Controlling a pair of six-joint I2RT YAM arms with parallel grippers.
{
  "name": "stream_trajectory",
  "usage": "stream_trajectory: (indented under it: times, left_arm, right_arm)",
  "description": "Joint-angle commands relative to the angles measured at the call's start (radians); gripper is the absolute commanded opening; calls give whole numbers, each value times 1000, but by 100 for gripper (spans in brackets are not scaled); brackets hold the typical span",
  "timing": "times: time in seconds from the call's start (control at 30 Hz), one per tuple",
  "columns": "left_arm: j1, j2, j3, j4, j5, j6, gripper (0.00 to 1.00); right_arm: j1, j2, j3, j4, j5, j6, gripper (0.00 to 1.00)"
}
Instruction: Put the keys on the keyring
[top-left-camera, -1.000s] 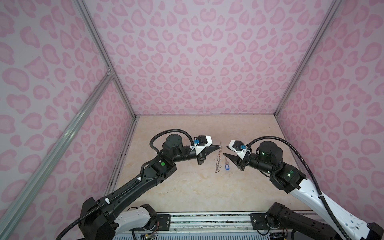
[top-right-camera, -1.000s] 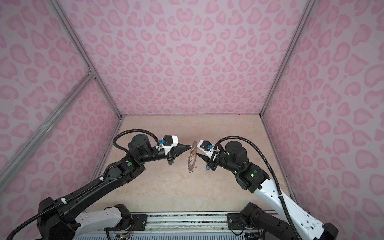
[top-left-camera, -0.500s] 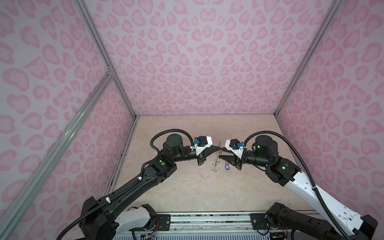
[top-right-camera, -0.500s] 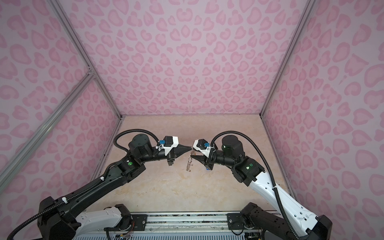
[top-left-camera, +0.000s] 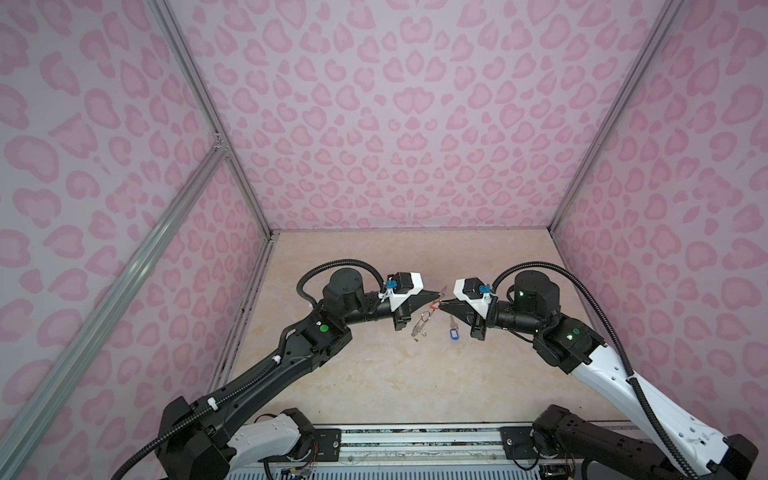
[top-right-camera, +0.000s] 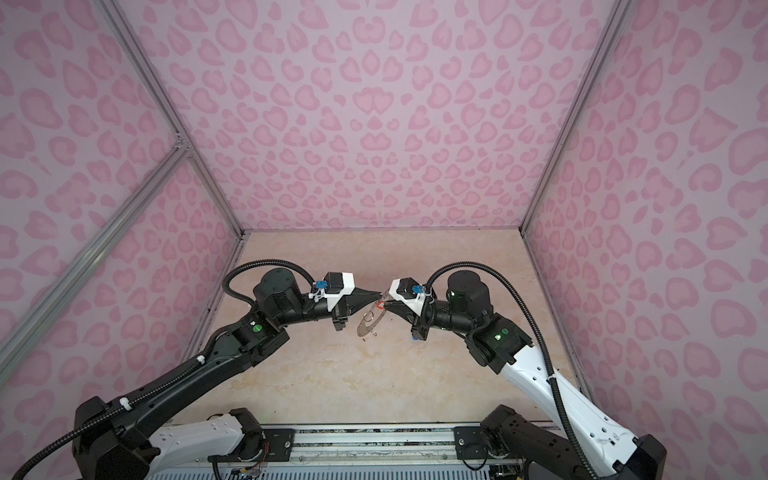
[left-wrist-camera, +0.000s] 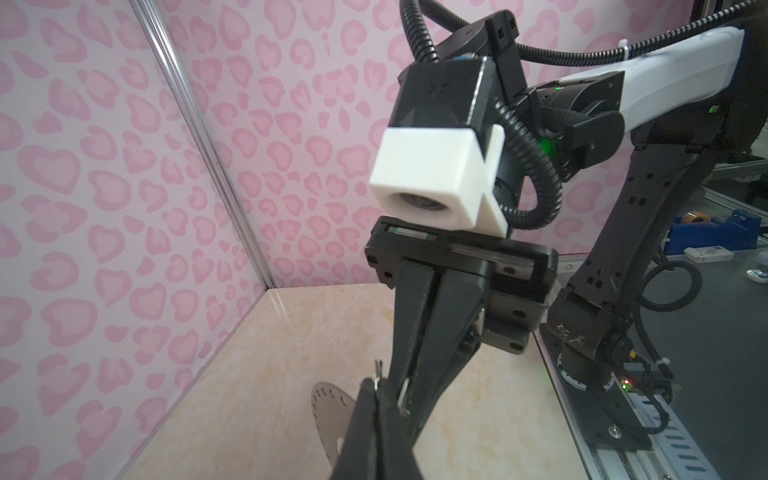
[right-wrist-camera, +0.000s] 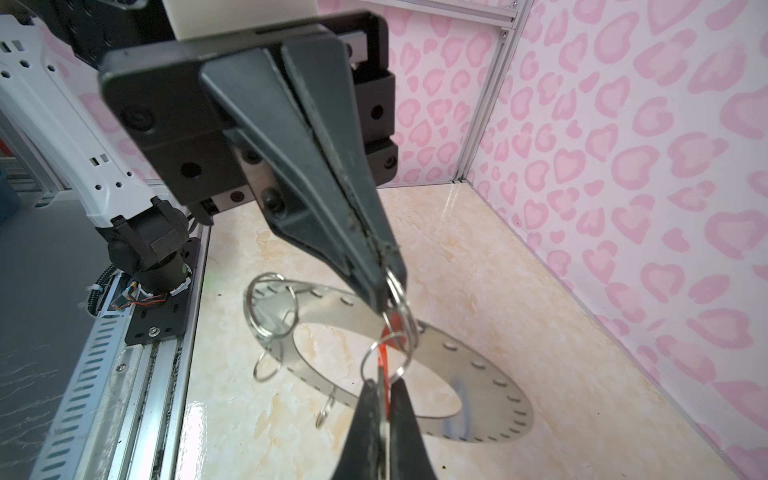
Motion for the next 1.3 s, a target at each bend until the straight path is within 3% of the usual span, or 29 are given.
stream_trajectory:
  times: [0.0, 0.3, 0.43, 0.6, 1.0, 1.27]
  left_arm:
    - [1, -9, 2, 24, -9, 14, 3]
    - [2, -9, 5, 10, -6, 22, 3]
    - [1, -8, 7, 16, -1, 16, 3]
    - [0, -8, 10, 19, 7, 16, 3]
    - [1, -9, 13, 27, 11, 11, 3]
    - [2, -8, 14, 27, 8, 11, 3]
  right_arm:
    - [-1, -11, -7, -3, -10, 13, 0]
    - [-1, -3, -18, 44, -28, 43, 0]
    - [-1, 13, -34, 100, -55, 77, 24]
    - [-1, 20, -43, 137, -69, 93, 32]
    - [2, 36, -50, 153, -54, 101, 33]
    - [8, 28, -59, 149, -6, 92, 22]
